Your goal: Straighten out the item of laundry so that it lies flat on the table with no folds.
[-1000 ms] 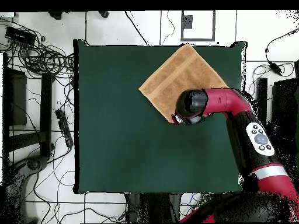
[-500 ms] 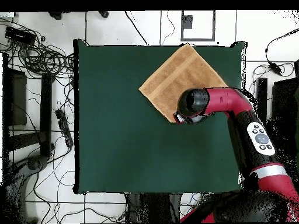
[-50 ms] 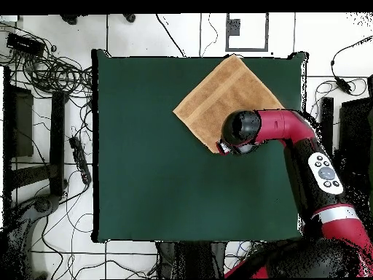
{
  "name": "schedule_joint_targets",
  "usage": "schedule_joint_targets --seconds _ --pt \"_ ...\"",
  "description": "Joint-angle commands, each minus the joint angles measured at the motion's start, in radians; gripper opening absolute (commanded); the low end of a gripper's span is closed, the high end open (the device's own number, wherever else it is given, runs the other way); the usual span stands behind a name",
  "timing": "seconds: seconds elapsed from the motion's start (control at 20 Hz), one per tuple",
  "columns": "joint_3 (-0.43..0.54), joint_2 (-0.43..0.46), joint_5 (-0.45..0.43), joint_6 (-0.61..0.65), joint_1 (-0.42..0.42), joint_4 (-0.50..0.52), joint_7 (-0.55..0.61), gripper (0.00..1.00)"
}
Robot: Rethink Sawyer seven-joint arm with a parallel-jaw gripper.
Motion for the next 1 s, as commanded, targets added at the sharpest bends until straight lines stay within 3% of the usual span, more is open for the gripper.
schedule_joint_targets --seconds 0.05,0.3,0.45,0.75,1.0 --pt "-0.014 0.081 -0.064 -0.047 0.041 -0.016 -0.172 0.00" --pt "-0.002 -0.079 0.018 0.073 -0.001 0.156 -0.204 0.00" --pt "-0.033 -0.142 0.033 0.179 0.013 0.201 -0.197 0.00" --pt "-0.113 -0.144 0.014 0.352 0.084 0.166 -0.131 0.00" --pt "-0.132 -0.162 -0.001 0.332 0.072 0.223 -0.111 0.00"
